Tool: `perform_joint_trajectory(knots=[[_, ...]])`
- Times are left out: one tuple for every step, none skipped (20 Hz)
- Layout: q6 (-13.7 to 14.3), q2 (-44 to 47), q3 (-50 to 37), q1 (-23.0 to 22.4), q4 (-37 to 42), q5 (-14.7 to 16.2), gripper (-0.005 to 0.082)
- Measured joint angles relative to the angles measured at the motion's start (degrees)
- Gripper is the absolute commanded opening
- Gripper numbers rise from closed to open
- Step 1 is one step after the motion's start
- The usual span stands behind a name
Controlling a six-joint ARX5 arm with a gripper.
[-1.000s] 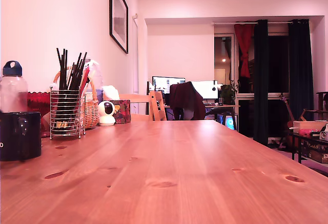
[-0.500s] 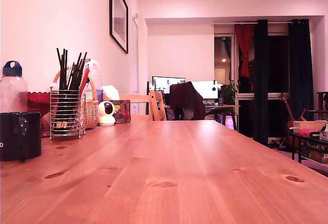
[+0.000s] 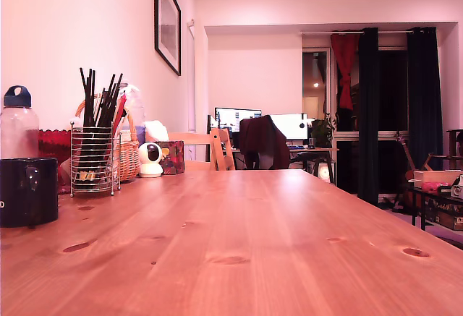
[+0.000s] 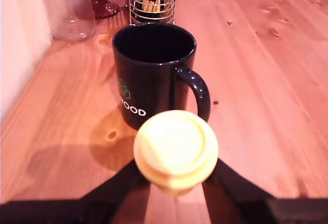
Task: Pick the coffee capsule and then drop it inside the coffee cup in front of you
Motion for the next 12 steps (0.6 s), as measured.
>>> perform_joint_trajectory(knots=[[0.00, 0.00, 0.00, 0.00, 0.02, 0.00, 0.0147], [0.00, 0.00, 0.00, 0.00, 0.00, -0.02, 0.0147], [0.00, 0.00, 0.00, 0.00, 0.00, 0.00, 0.0147], [0.00, 0.00, 0.00, 0.00, 0.00, 0.00, 0.0147], [0.00, 0.00, 0.00, 0.00, 0.00, 0.00, 0.0147], [0.00, 0.00, 0.00, 0.00, 0.00, 0.00, 0.0147], [0.00, 0.00, 0.00, 0.00, 0.00, 0.00, 0.0147], [0.00, 0.00, 0.00, 0.00, 0.00, 0.00, 0.0147], [0.00, 0.00, 0.00, 0.00, 0.00, 0.17, 0.0147], [0.00, 0.00, 0.00, 0.00, -0.09, 0.22, 0.0147], [0.00, 0.00, 0.20, 0.00, -0.50, 0.37, 0.0147], [0.00, 0.00, 0.76, 0.00, -1.46, 0.81, 0.0147]])
